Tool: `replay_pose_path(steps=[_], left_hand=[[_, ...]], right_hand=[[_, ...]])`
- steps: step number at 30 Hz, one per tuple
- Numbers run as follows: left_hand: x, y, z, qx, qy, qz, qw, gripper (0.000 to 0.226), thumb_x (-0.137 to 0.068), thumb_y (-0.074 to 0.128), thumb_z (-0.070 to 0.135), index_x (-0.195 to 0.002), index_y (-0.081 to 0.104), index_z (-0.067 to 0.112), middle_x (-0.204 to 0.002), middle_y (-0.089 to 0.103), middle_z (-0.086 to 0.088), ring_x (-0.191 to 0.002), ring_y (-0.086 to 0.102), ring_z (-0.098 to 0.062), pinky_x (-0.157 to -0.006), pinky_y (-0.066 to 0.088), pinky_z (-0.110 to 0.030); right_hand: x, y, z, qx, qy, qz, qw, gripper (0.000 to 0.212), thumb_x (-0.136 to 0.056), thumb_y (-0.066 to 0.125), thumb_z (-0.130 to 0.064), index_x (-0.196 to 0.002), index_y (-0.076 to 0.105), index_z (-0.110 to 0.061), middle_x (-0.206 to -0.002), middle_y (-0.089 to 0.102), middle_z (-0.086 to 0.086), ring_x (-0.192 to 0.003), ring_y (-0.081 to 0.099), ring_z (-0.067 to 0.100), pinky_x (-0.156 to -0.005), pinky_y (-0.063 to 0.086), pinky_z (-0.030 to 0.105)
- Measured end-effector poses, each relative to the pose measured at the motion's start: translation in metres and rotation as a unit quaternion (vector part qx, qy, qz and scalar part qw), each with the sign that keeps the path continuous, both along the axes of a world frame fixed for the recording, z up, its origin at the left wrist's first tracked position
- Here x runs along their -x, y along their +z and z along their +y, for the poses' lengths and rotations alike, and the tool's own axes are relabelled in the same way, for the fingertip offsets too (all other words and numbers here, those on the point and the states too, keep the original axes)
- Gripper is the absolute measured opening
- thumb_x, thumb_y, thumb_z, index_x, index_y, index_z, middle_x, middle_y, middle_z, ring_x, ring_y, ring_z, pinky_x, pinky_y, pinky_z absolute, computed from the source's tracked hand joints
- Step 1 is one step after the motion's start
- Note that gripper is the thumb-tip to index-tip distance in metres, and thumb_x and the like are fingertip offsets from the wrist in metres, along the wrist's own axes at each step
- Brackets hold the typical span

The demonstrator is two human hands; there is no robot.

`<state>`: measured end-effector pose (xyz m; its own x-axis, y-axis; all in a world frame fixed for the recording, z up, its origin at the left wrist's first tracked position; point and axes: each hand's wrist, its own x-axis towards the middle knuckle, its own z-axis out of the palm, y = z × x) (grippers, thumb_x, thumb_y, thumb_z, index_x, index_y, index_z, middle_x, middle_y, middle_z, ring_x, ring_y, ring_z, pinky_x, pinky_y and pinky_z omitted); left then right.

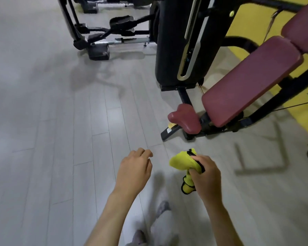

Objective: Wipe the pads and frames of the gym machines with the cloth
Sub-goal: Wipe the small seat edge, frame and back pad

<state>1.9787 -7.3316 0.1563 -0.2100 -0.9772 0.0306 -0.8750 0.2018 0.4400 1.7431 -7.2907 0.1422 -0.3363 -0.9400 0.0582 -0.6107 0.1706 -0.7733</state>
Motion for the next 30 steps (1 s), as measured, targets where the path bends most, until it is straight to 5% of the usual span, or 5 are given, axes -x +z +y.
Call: replay_pose_path(steps=[8, 14, 30], left_hand=[[0.036, -0.024, -0.171, -0.023, -0.049, -0.040, 0.998, 0.023, -0.097, 0.059, 0.017, -0.117, 0.068, 0.022, -0.112, 0.067, 0.005, -0.096, 0.064, -0.023, -0.076, 0.054, -0.040], [0.054, -0.018, -0.299, -0.019, -0.051, -0.047, 0.997, 0.024, -0.097, 0.058, 0.017, -0.118, 0.068, 0.022, -0.113, 0.066, 0.006, -0.095, 0.063, -0.022, -0.075, 0.054, -0.039], [0.085, -0.106, -0.547, -0.148, -0.163, -0.008, 0.976, 0.023, -0.092, 0.051, 0.024, -0.108, 0.066, 0.028, -0.103, 0.065, 0.007, -0.092, 0.063, -0.024, -0.073, 0.054, -0.041]], right_hand=[[0.062, -0.017, -0.171, 0.015, -0.039, 0.004, 0.999, 0.036, -0.072, 0.064, -0.019, -0.106, 0.074, -0.021, -0.104, 0.069, -0.008, -0.096, 0.063, 0.019, -0.084, 0.053, 0.038], [0.083, -0.021, -0.297, 0.036, -0.066, -0.017, 0.997, 0.035, -0.078, 0.074, 0.000, -0.109, 0.075, -0.015, -0.105, 0.067, -0.008, -0.098, 0.063, 0.016, -0.088, 0.054, 0.039], [0.073, -0.117, -0.477, -0.134, -0.113, 0.003, 0.985, 0.042, -0.075, 0.074, -0.005, -0.109, 0.075, -0.029, -0.109, 0.063, -0.021, -0.105, 0.063, 0.011, -0.091, 0.054, 0.040]])
